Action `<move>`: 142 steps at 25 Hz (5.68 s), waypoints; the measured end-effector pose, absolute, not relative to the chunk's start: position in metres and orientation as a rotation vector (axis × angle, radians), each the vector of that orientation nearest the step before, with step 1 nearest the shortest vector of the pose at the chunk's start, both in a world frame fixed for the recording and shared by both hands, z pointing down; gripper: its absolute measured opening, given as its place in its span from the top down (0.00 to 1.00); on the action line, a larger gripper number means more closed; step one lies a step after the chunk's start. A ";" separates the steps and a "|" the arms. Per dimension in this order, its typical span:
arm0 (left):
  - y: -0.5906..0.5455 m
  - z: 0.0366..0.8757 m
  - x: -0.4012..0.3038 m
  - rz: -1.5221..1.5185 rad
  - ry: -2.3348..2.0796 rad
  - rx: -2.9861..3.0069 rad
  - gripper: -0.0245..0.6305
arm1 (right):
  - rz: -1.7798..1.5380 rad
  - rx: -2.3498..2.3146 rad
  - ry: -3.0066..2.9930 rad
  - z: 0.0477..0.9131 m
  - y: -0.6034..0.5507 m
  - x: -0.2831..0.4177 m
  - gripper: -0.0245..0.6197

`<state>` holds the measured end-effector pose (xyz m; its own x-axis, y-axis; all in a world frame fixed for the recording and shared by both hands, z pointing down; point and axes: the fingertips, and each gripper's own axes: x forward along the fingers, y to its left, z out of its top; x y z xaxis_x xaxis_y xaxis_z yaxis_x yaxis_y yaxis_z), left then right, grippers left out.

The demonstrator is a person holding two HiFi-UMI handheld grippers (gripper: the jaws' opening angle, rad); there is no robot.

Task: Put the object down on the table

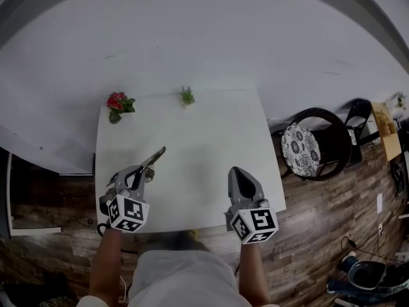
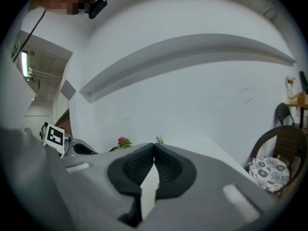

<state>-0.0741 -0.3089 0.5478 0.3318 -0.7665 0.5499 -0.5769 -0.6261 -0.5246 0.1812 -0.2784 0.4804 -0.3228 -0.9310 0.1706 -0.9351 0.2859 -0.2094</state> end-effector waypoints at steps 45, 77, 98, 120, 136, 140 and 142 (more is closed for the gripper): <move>-0.298 0.681 -0.048 -1.655 0.660 -1.932 0.95 | 0.459 1.757 -2.484 0.502 -0.285 0.191 0.96; -0.278 0.687 -0.050 -1.651 0.701 -2.124 0.79 | 0.456 1.747 -2.487 0.500 -0.275 0.182 0.96; -0.272 0.621 -0.050 -1.268 1.172 -2.618 0.83 | 0.435 1.754 -2.519 0.487 -0.273 0.168 0.96; -0.281 0.502 -0.077 -0.764 1.601 -2.628 0.95 | 0.399 1.764 -2.557 0.468 -0.264 0.162 0.96; -0.275 0.437 -0.093 -0.569 1.661 -2.573 0.95 | 0.387 1.785 -2.545 0.455 -0.256 0.167 0.96; -0.275 0.416 -0.096 -0.503 1.659 -2.555 0.95 | 0.364 1.788 -2.540 0.450 -0.257 0.167 0.96; -0.274 0.412 -0.100 -0.479 1.666 -2.549 0.95 | 0.356 1.794 -2.533 0.449 -0.257 0.166 0.96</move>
